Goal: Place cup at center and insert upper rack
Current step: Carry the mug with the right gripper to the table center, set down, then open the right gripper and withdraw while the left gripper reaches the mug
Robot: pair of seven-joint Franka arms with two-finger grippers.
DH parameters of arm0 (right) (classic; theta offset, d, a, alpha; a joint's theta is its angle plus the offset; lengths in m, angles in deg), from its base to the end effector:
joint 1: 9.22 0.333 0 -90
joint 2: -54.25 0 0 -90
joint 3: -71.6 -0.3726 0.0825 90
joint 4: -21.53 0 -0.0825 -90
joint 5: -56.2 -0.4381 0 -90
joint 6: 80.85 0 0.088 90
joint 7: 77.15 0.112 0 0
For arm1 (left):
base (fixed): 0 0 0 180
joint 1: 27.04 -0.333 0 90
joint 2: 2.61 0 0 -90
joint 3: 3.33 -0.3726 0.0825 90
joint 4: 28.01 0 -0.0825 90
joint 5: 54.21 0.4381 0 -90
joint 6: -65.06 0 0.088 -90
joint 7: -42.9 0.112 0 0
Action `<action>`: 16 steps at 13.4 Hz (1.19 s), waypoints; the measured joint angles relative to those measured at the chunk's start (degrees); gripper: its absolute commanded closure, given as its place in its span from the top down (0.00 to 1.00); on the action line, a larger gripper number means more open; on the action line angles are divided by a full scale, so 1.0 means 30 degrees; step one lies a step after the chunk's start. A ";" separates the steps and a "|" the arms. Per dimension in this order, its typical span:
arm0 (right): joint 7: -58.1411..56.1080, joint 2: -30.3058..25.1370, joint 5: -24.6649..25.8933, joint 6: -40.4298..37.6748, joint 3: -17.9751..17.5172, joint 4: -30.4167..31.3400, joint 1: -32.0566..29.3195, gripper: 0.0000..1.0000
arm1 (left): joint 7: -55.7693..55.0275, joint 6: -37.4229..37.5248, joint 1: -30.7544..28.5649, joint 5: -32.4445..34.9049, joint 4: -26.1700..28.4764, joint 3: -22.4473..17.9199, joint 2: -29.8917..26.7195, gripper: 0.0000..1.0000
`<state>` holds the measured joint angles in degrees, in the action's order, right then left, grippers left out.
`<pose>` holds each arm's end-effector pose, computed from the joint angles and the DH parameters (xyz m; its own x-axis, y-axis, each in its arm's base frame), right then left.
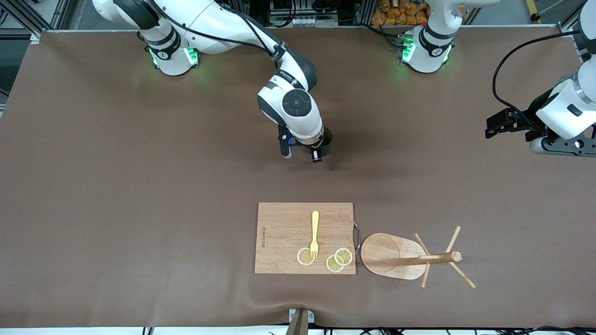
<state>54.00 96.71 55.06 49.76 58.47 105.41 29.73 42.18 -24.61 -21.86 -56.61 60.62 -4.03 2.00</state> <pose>0.5270 0.6169 0.2655 0.1064 -0.9773 -0.1831 -0.9920 -0.1170 0.0478 0.6328 -0.0546 0.6382 0.9959 -0.0657 -0.0628 -0.0632 -0.9972 0.0400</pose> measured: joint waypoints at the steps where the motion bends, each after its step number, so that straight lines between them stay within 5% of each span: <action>1: 0.0019 -0.0015 -0.0003 -0.0378 -0.0001 -0.0221 -0.0058 0.98 | -0.0177 0.0012 0.0004 0.0000 0.0028 0.0038 0.0000 1.00; 8: 0.0042 -0.0462 -0.0300 -0.4552 -0.0173 -0.2785 -0.0563 1.00 | -0.1401 -0.0047 0.0020 -0.0001 0.0694 0.0903 -0.0041 1.00; 12: -0.2097 -0.2400 -0.1433 -0.7530 -0.0702 -0.3323 -0.2567 1.00 | -0.1961 -0.1435 0.0007 -0.0016 0.2151 0.1268 -0.0746 1.00; 16: -0.5447 -0.4183 -0.1655 -1.0625 -0.0835 -0.3321 -0.4544 1.00 | -0.4376 -0.3448 0.0033 -0.0031 0.3567 0.3159 -0.0978 1.00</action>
<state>37.66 84.16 50.10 17.89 55.96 95.44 16.10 29.05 -34.95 -21.76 -56.70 71.32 5.45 -0.94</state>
